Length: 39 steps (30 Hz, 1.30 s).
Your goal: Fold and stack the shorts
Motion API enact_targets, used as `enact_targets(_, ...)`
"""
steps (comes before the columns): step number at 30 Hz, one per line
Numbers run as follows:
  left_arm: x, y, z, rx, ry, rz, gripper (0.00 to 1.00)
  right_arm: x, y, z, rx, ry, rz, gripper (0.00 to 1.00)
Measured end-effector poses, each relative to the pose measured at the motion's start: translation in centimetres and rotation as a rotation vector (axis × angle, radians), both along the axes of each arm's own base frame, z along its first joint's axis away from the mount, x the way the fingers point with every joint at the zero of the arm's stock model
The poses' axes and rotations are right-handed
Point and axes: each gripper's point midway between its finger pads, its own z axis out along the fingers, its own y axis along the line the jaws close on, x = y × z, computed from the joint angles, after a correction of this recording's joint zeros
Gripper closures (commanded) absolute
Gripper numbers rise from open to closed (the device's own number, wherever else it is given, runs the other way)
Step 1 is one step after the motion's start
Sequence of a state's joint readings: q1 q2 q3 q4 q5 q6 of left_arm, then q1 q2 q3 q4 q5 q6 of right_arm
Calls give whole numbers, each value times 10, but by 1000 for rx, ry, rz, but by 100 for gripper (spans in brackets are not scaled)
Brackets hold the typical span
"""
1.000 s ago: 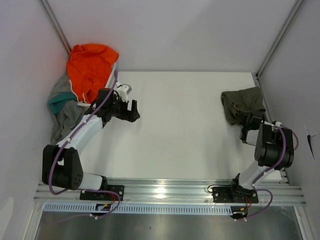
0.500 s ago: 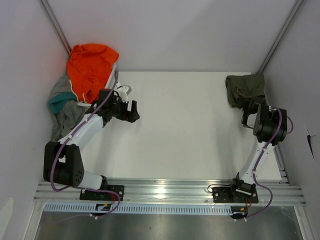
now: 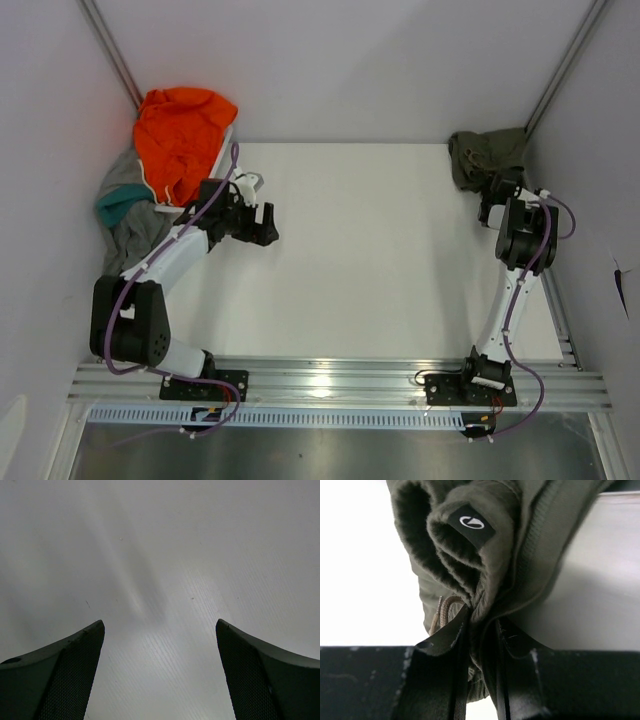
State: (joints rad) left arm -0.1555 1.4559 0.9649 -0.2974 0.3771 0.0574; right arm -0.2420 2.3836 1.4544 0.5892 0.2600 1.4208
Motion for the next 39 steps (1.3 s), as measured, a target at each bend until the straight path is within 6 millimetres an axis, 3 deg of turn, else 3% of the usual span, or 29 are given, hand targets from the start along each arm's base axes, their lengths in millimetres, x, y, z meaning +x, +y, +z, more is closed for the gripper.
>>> enact_targets(3,0,0,0,2,-1,1,7,8,1,0,-1,5,-3,99)
enact_targets(5,0,1,0,4,-2,1,7,11,0,1,-1,5,-4,93)
enact_targets(8,0,1,0,4,-2,1,7,13,0,0,0,12,-3,100)
enact_targets(12,0,1,0,4,-2,1,7,13,0,-1,4,17,-6,100)
enact_targets(22,0,3,14,0,-43,6,6,-10,17,-6,21,47,-13,100)
enact_targets(25,0,3,16,-1,-50,8,6,-12,20,-5,18,50,-13,94)
enact_targets(28,0,4,16,-1,-50,8,7,-12,20,-5,18,50,-13,71)
enact_targets(29,0,4,16,-2,-50,9,6,-13,20,-5,17,50,-13,39)
enact_targets(32,0,4,16,-1,-49,10,6,-12,20,8,9,25,-12,11)
enact_targets(35,0,4,16,-1,-49,10,6,-15,19,24,-17,41,-8,2)
enact_targets(39,0,4,16,-2,-49,10,6,-24,19,39,-41,84,-6,0)
